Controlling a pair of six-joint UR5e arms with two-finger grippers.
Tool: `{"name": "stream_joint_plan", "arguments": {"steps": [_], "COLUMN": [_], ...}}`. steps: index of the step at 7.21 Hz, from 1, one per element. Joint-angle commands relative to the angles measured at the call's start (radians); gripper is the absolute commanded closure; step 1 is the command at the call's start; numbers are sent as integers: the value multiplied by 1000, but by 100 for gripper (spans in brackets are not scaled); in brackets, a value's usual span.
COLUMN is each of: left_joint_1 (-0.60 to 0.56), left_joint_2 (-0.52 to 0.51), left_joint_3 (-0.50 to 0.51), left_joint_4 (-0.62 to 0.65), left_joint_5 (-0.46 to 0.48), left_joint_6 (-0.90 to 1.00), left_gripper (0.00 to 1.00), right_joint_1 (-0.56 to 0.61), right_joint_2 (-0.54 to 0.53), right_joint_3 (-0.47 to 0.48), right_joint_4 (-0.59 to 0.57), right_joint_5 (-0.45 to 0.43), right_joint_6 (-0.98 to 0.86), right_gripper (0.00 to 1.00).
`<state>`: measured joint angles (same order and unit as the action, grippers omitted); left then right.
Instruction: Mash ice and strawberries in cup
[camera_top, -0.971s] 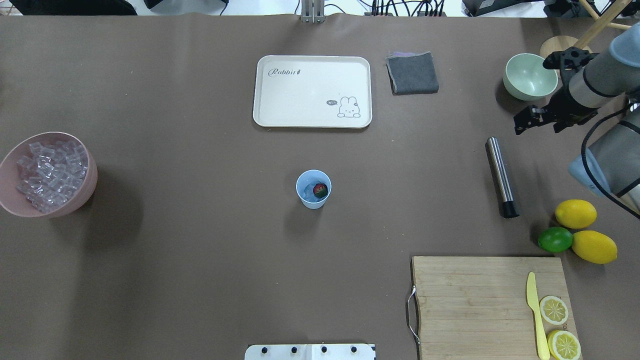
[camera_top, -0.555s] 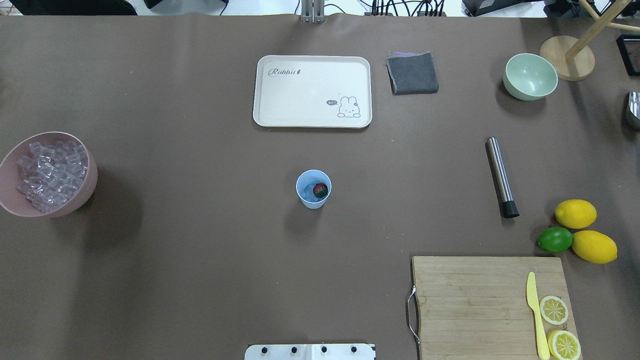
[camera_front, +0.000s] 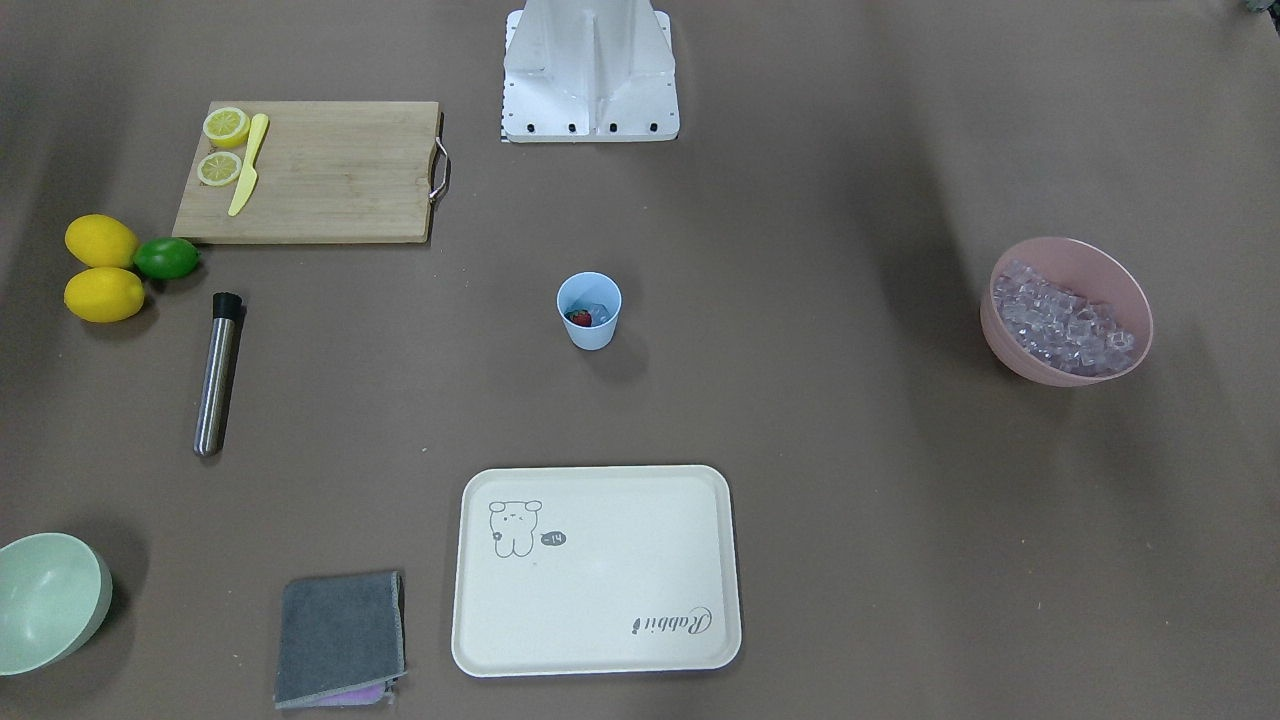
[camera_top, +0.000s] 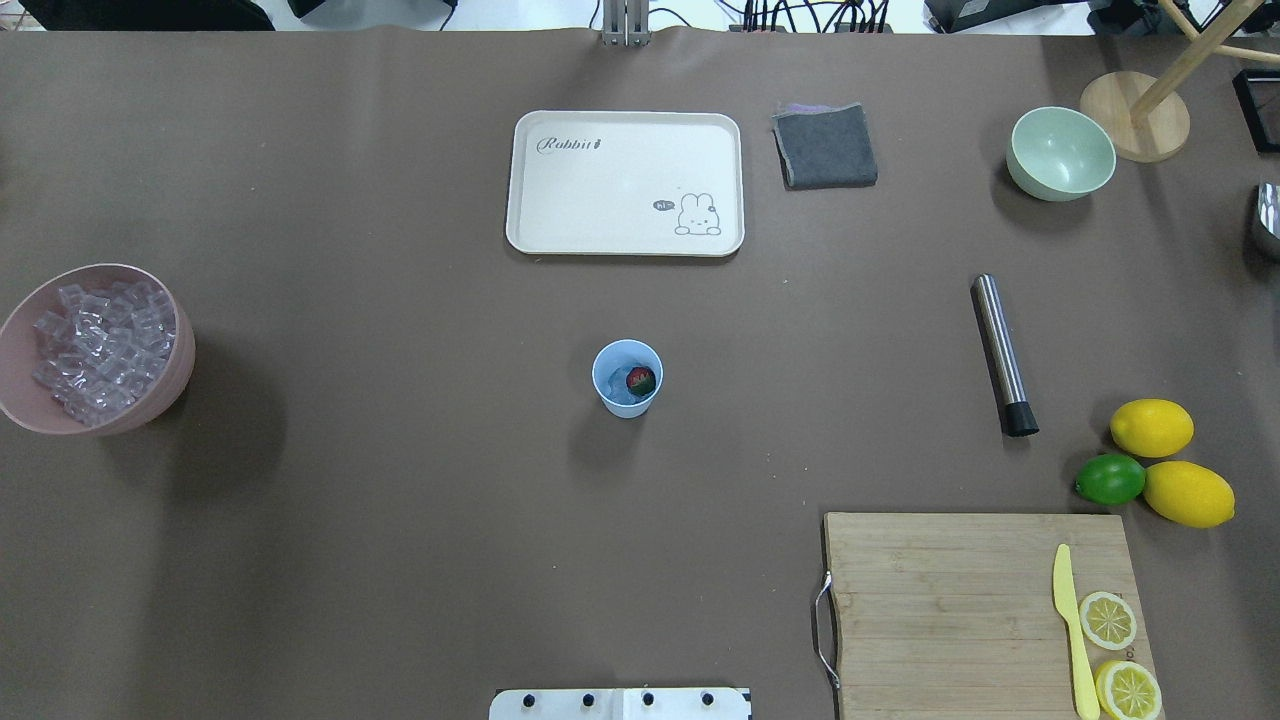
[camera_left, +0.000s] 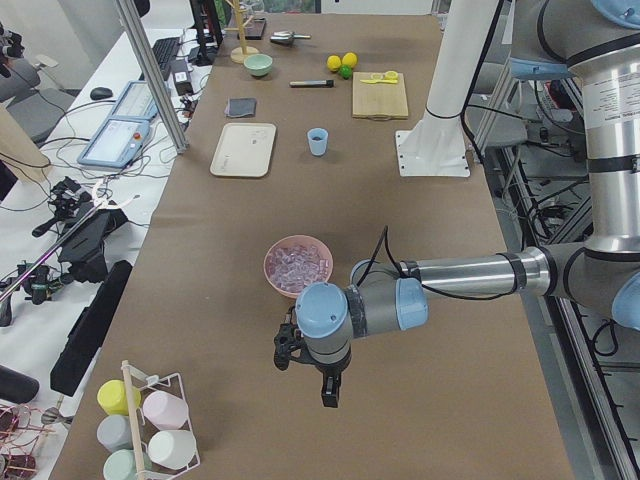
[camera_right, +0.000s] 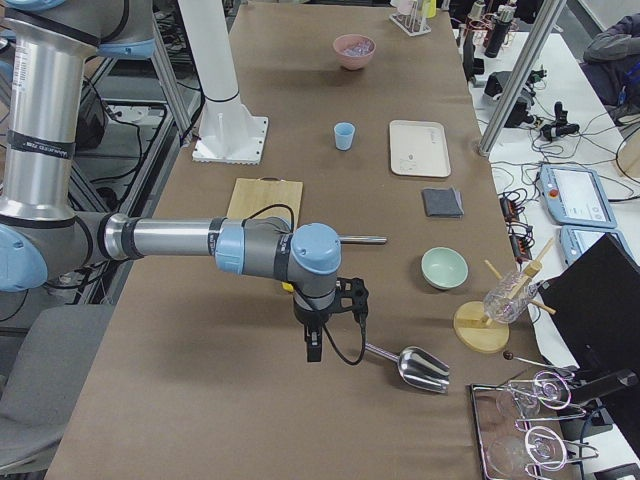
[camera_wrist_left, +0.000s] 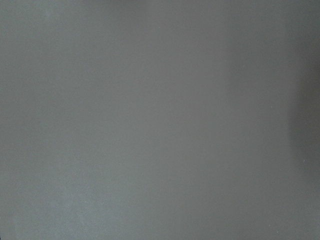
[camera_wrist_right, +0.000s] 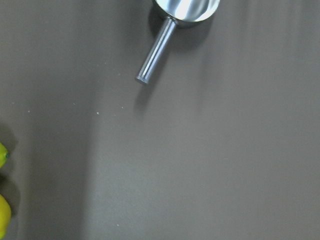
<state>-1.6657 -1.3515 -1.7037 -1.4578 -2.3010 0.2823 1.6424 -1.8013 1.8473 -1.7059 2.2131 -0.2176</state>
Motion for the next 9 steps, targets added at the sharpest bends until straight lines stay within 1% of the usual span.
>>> {"name": "stream_joint_plan", "arguments": {"steps": [1, 2, 3, 4, 5, 6, 8, 9], "left_joint_1": [0, 0, 0, 0, 0, 0, 0, 0], "left_joint_2": [-6, -18, -20, -44, -64, -63, -66, -66], "left_joint_3": [-7, -5, -7, -5, -10, -8, -8, -8], "left_joint_4": [0, 2, 2, 16, 42, 34, 28, 14], "left_joint_5": [0, 3, 3, 3, -6, -55, -52, -52], "left_joint_6": [-2, -3, -3, -9, -99, -185, -184, -184], "left_gripper": [1, 1, 1, 1, 1, 1, 1, 1], "right_joint_1": [13, 13, 13, 13, 13, 13, 14, 14], "right_joint_2": [-10, -10, -10, -10, -10, -12, -21, -24], "right_joint_3": [0, 0, -3, 0, 1, -2, -7, -4], "right_joint_4": [-3, 0, 0, 2, 2, 2, -6, 3], "right_joint_5": [-16, -1, -3, -1, -4, -9, 39, 39], "right_joint_6": [-9, -6, 1, 6, 4, -8, -5, -9], "right_gripper": [0, 0, 0, 0, 0, 0, 0, 0]}}
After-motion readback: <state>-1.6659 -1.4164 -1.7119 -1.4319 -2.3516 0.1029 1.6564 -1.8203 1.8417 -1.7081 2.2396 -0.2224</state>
